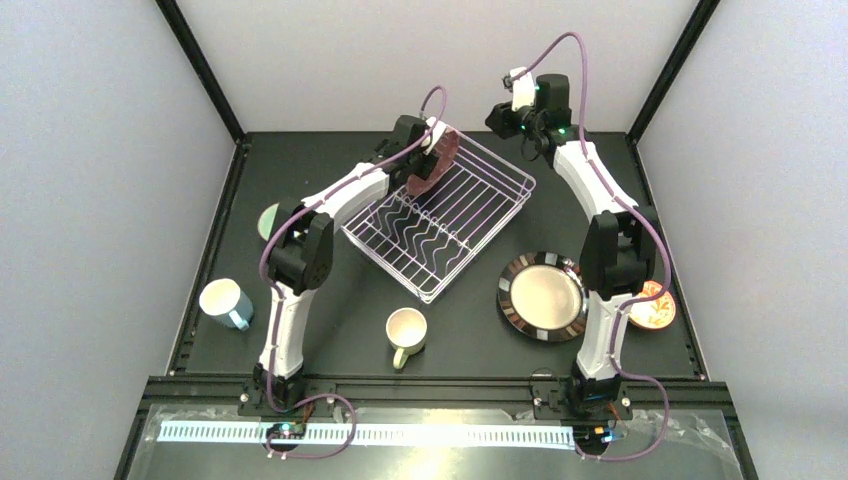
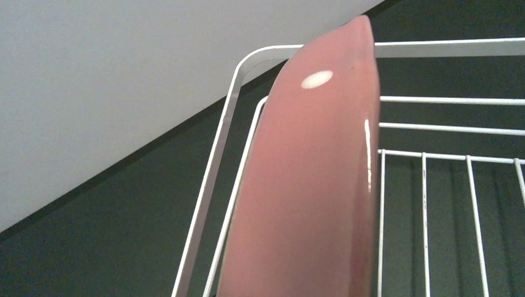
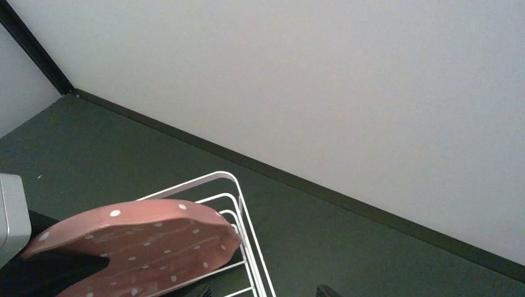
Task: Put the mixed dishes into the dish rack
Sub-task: Insert the plate into the dish rack.
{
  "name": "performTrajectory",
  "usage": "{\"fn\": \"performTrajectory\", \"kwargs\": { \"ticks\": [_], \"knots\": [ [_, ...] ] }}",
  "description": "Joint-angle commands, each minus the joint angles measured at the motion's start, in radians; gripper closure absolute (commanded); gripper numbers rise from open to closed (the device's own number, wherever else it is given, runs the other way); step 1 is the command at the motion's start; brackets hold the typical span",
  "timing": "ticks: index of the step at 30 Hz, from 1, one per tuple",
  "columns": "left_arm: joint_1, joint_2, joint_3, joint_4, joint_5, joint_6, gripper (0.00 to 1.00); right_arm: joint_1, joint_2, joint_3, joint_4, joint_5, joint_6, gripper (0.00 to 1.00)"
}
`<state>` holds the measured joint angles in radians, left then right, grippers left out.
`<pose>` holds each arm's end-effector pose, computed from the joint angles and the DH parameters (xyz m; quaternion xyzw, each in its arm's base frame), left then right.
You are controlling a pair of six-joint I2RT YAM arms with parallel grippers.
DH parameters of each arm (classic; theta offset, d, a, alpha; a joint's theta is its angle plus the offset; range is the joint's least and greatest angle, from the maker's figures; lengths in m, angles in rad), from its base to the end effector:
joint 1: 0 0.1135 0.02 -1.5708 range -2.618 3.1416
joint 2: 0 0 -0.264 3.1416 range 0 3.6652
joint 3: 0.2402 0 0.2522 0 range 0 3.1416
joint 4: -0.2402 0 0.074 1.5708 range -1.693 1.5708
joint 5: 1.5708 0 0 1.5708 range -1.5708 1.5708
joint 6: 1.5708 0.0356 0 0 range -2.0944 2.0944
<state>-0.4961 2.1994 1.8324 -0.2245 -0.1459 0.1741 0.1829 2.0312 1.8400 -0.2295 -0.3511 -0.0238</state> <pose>0.4563 -0.2411 0.2342 0.2571 0.8425 -0.0117 0.4733 0.4769 0.1007 0.3185 -0.1797 0.8121 0.1886 0.5222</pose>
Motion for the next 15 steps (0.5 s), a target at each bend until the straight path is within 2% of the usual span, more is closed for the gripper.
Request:
{"fn": "performTrajectory", "kwargs": {
  "ticks": [1,15],
  "knots": [
    [0.012,0.027,0.031,-0.082,-0.042,-0.048,0.46,-0.004,-0.03,0.026,-0.008,-0.014,-0.013,0.02],
    [0.033,-0.017,0.046,-0.064,-0.093,-0.102,0.4,-0.005,-0.018,0.049,-0.029,-0.031,-0.002,0.02]
  ]
}}
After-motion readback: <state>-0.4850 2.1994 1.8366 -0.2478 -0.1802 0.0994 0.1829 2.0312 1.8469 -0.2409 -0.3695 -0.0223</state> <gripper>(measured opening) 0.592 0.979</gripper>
